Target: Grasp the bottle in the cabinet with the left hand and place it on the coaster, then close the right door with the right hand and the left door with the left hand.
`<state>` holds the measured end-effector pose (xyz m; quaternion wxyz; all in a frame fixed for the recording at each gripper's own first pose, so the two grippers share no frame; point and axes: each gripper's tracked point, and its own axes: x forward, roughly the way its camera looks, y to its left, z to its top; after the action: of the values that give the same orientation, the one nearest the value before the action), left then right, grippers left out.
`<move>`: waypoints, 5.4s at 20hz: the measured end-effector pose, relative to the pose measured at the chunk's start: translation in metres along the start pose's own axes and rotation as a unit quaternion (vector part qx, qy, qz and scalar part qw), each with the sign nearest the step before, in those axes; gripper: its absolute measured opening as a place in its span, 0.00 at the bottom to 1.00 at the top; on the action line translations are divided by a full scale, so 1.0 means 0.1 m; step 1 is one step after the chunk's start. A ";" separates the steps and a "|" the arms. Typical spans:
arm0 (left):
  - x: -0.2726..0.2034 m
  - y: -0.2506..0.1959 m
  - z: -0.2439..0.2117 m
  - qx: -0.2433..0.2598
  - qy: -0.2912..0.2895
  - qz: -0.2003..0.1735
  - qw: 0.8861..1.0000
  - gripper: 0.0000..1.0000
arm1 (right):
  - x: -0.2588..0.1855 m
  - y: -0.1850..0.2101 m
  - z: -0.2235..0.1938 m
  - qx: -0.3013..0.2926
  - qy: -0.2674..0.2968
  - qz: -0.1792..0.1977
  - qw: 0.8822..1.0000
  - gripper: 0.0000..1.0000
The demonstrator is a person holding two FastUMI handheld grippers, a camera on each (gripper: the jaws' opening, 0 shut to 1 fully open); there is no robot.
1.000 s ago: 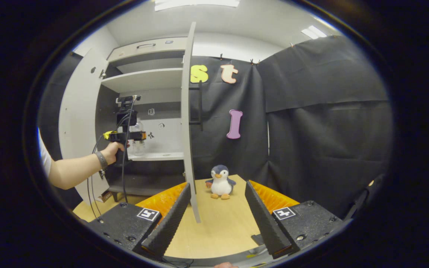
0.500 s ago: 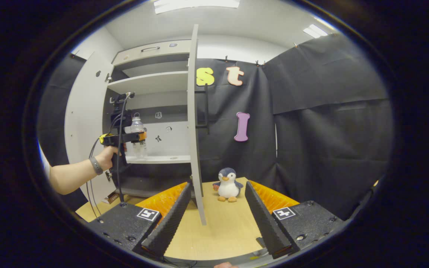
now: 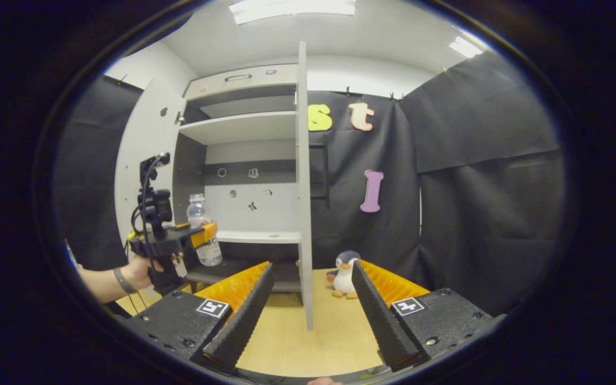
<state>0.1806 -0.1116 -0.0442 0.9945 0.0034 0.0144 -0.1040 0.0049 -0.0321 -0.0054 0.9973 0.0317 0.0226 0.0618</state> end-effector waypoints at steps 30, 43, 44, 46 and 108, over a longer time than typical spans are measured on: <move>-1.20 -0.47 -2.36 0.006 0.066 0.048 0.997 0.78 | -0.20 0.40 0.25 -0.068 0.033 0.009 0.997 0.96; -1.33 -0.46 -1.59 0.014 0.041 0.010 0.999 0.95 | -0.13 0.38 0.19 -0.043 0.017 0.026 0.999 0.99; -1.35 -0.47 -1.46 0.010 0.039 0.001 0.999 0.95 | -0.10 0.39 0.19 -0.039 0.013 0.030 0.999 0.99; -1.37 -0.50 -1.19 0.000 0.035 -0.007 0.999 0.95 | -0.04 0.41 0.13 -0.031 0.011 0.042 0.999 0.99; -2.12 1.02 0.47 -0.067 0.007 0.160 0.985 0.95 | 0.51 0.48 -0.12 -0.076 -0.040 0.041 0.996 0.95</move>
<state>-0.0043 0.0319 0.0092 0.9961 -0.0605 0.0274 0.0574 0.0492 0.0229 -0.0167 0.9937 -0.0404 -0.0232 0.1023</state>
